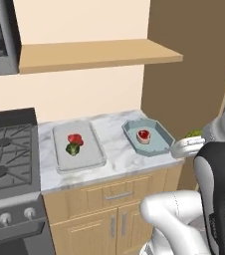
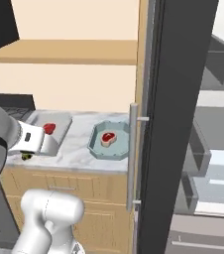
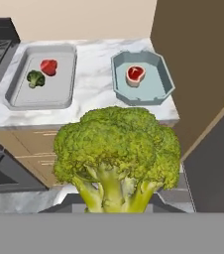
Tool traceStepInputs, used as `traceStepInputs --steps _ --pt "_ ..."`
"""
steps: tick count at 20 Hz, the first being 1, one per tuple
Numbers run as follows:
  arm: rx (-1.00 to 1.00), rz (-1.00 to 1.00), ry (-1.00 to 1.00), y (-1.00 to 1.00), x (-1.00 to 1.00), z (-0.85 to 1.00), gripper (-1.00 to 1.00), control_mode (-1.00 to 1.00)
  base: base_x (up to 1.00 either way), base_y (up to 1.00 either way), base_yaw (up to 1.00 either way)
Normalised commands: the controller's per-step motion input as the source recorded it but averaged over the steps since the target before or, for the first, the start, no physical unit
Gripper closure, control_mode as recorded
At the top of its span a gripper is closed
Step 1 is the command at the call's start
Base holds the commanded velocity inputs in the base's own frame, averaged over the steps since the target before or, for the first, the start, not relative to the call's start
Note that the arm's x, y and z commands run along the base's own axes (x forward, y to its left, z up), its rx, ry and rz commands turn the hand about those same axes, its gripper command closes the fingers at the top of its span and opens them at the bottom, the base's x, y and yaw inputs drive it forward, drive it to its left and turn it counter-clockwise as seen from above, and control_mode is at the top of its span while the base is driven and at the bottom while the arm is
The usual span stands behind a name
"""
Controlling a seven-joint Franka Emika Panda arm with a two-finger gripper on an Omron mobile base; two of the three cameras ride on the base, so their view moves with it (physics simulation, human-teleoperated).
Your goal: Place one broccoli and one steak in each tupperware on the nearby counter, to pack two identical lunches.
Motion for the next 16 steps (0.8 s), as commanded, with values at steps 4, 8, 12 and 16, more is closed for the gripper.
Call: traceStepInputs --steps 4,8,12,16 --pt "0.00 0.00 0.00 0.00 0.00 0.00 1.00 1.00 0.54 -0.14 -0.06" --pt "0.00 0.00 0.00 0.00 0.00 0.00 1.00 1.00 0.67 0.00 -0.06" --pt "0.00 0.00 0.00 0.00 0.00 0.00 1.00 1.00 0.62 0.00 -0.03" --pt "0.00 0.00 0.00 0.00 0.00 0.00 1.00 1.00 0.22 0.00 -0.03"
